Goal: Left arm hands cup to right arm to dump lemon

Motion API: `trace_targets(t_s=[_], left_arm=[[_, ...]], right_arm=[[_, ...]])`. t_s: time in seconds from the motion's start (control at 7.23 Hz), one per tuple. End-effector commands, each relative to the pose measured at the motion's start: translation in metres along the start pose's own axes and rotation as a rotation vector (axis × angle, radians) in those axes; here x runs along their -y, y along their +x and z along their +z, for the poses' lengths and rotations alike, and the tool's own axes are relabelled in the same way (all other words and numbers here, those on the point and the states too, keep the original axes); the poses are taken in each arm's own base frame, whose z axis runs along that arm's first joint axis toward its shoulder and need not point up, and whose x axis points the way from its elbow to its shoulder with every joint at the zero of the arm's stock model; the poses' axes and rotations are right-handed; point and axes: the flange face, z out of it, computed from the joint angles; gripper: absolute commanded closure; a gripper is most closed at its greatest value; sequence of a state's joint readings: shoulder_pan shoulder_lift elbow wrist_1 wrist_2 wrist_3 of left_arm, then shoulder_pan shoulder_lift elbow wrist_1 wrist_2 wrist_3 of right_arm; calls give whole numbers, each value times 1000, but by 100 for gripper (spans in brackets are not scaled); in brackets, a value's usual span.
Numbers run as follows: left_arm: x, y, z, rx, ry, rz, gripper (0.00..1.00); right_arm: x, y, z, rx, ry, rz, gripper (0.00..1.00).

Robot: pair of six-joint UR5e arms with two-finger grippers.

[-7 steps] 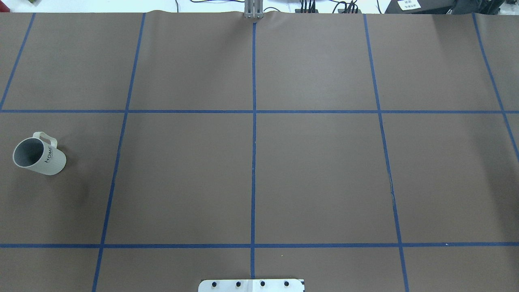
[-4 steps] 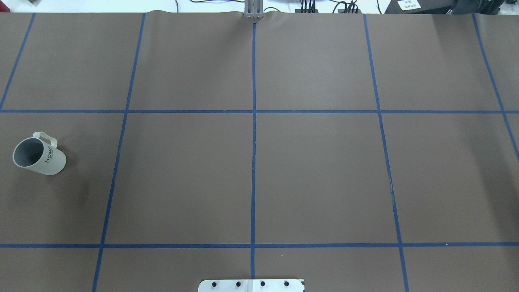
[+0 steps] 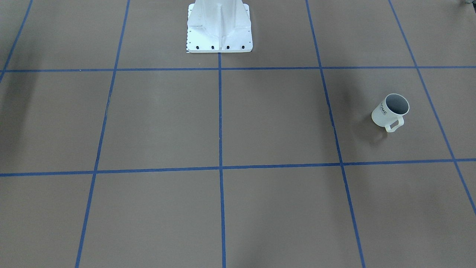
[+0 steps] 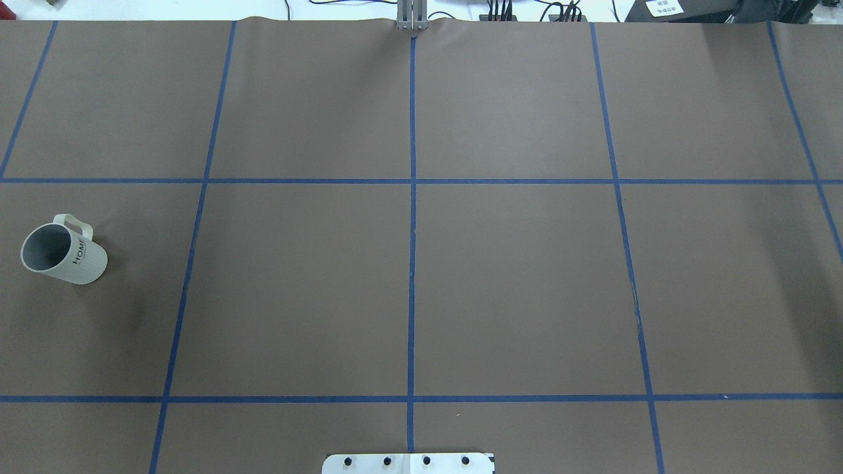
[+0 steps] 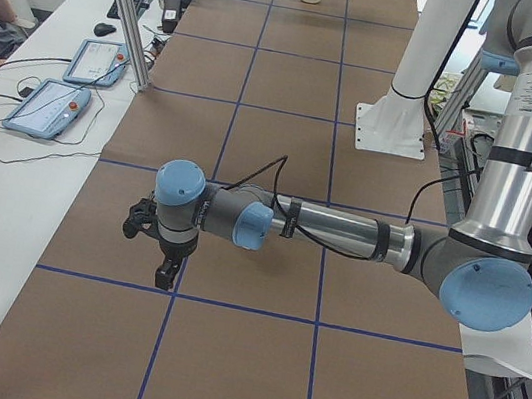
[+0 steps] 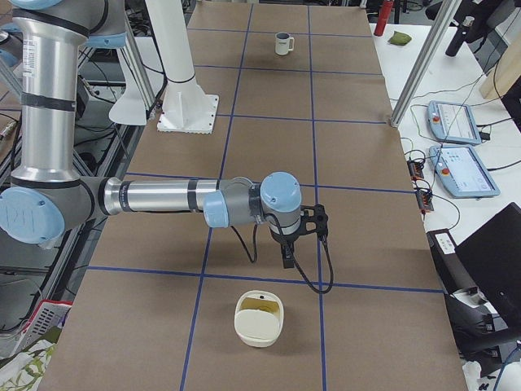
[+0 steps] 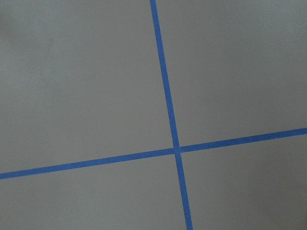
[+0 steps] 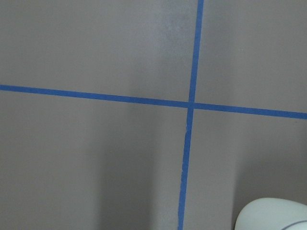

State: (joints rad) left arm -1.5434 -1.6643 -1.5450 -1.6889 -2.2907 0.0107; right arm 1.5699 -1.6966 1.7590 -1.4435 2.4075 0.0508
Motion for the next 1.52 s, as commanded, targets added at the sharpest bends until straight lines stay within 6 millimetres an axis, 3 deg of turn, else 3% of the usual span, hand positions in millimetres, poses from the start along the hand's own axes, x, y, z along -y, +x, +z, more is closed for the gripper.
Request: trace_targets(t_s=[0.0,0.55,0.69,0.97,1.24,1.38], left_arm=[[0,0,0,0,-1,-1,0],[-2,-1,-1,-6,2,-6,0],[-12,-2,-2,-5,0,-9,0],[-15,-2,-3,-4,0,-11,0],[-16,-2,-2,-6,-2,-15,0],[-16,-3,-2,-6,-2,-15,0]], right_arm=[[0,0,0,-1,0,-1,0],[-1,2,2,2,-4,4,0],[-1,2,2,4,-5,5,0],[-1,3,3,4,-7,9,0],[20,2,8,0,-13,2,0],[20,7,13,0,-19,9,0]])
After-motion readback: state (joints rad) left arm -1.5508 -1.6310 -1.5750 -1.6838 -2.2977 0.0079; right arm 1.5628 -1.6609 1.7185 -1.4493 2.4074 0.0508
